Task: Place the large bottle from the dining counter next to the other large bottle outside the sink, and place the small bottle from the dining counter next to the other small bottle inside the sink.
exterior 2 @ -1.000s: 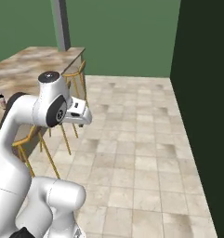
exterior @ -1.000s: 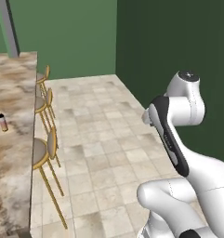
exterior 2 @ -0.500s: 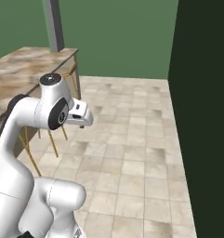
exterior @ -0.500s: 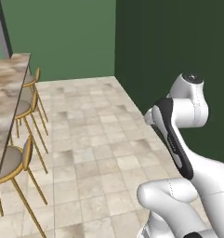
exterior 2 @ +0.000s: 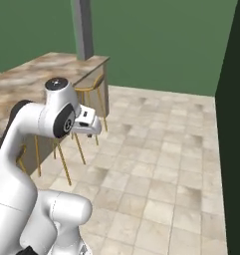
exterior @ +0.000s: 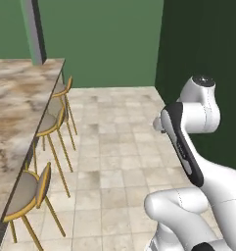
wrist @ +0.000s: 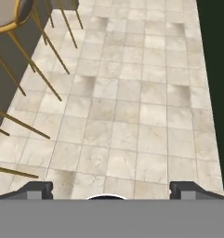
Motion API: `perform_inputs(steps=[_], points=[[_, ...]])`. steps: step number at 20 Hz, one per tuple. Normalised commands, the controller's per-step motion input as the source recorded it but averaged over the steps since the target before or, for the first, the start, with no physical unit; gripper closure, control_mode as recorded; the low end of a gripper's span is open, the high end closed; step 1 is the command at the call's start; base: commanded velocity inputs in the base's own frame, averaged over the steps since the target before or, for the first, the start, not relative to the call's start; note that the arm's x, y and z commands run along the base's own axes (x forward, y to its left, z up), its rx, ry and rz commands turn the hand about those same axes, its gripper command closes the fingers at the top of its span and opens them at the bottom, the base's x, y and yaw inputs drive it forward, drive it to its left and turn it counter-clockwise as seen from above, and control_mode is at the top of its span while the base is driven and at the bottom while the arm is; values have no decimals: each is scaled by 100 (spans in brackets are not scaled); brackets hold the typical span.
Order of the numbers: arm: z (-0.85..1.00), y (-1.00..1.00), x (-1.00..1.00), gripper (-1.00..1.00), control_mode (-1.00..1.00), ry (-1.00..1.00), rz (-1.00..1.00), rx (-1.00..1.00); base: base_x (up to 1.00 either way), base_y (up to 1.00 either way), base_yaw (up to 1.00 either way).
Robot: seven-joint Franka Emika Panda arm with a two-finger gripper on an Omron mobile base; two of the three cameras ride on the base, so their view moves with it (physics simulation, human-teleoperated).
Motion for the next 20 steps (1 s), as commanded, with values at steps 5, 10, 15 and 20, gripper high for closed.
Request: perform_inputs(steps=[5, 10, 15, 20], points=[[0, 0, 0, -100, 100, 0, 0, 0, 59, 0, 50], [0, 0, 0, -100, 100, 0, 0, 0, 41, 0, 53], [0, 0, 0, -100, 100, 0, 0, 0, 16, 0, 56], [0, 0, 0, -100, 100, 0, 0, 0, 25, 0, 60]])
